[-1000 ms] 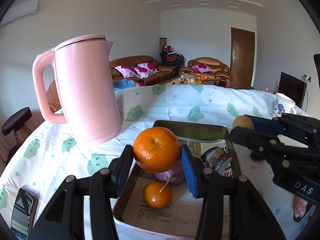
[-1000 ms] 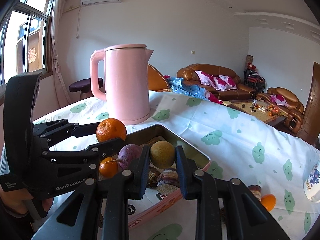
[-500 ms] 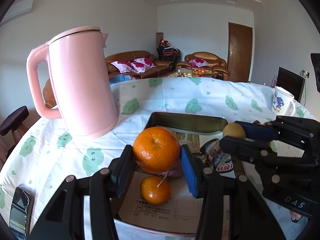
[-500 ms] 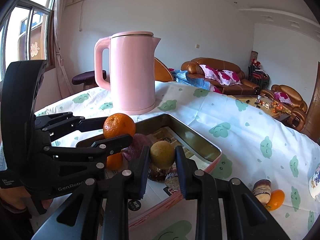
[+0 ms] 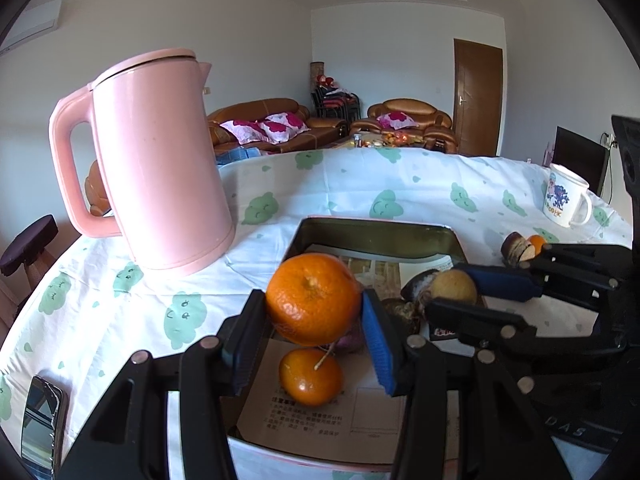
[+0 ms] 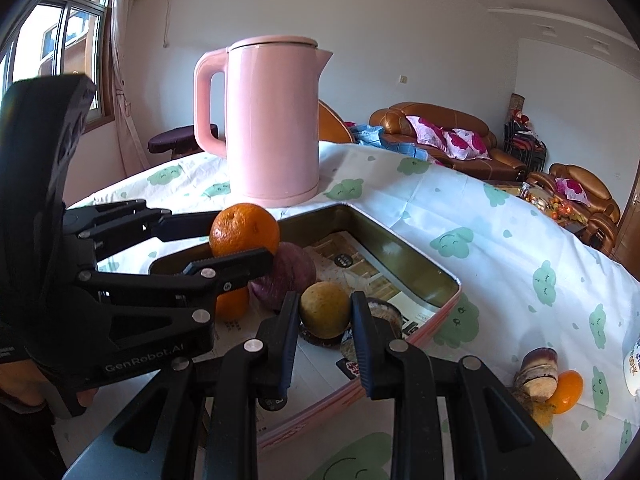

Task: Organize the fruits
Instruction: 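Lower the orange into the tin with the left gripper while the right lowers the yellow fruit in, both opening, then move both grippers from the tin back to the fruit pile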

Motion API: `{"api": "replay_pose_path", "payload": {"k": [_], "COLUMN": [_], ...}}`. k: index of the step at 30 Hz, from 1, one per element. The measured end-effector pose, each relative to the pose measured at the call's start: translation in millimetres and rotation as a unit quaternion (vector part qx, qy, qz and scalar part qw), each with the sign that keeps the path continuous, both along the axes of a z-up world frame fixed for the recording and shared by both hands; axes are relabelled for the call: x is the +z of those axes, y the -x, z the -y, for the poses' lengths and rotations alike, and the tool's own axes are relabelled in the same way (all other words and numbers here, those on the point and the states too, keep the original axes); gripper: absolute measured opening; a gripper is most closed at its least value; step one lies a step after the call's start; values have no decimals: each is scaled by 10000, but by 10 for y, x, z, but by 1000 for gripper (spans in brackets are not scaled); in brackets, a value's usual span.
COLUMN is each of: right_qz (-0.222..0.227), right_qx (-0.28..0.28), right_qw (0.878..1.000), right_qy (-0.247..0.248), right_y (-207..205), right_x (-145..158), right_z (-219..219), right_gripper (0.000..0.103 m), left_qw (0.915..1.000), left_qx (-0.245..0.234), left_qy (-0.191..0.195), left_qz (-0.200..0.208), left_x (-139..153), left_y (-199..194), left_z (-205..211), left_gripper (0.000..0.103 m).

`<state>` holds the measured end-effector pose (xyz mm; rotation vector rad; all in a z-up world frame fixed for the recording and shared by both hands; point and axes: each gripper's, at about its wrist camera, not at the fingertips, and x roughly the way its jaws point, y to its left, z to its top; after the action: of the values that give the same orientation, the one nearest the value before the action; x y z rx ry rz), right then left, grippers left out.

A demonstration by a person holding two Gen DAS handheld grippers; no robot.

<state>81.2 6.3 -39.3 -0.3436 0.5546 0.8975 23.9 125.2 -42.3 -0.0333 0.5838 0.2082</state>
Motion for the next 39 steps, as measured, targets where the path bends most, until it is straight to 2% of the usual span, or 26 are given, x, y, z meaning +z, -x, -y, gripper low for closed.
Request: {"api": "replay_pose_path", "payload": {"k": [20, 22, 23, 24, 25, 26, 29, 32, 35, 39], "right_qz": [-208, -229, -225, -217, -201, -166, -27, 99, 280, 235], "right_qx": [83, 68, 60, 57, 53, 49, 69, -48, -282, -742], "right_qw": [9997, 9997, 9997, 9997, 9998, 9998, 10000, 9998, 9987, 9965], "right_qy": [57, 53, 53, 57, 62, 63, 46, 173, 331, 307], "right_y": [-31, -42, -50, -49, -40, -24, 44, 61, 39, -126], "right_x": [-90, -89, -88, -88, -88, -82, -49, -16, 19, 70], "right_z": [-1, 9, 12, 14, 15, 17, 42, 122, 337, 820], "right_gripper": [28, 28, 32, 36, 45, 52, 53, 53, 53, 53], "left_qw": [9999, 9999, 9999, 9999, 9998, 9994, 9987, 9981, 9971, 9973], "left_qx": [-72, -32, -13, -22, -22, -21, -101, -89, -63, -201], "left_qy": [-122, -133, -106, -61, -57, -120, -253, -187, -128, -61], "left_qz": [-47, -3, 63, 141, 211, 321, 425, 588, 750, 704], "left_x": [8, 37, 71, 103, 127, 165, 246, 338, 429, 445], "left_y": [15, 40, 65, 91, 116, 155, 210, 257, 281, 194], "left_z": [47, 44, 35, 32, 41, 71, 154, 177, 203, 324], "left_gripper": [54, 60, 66, 83, 97, 99, 100, 100, 100, 100]}}
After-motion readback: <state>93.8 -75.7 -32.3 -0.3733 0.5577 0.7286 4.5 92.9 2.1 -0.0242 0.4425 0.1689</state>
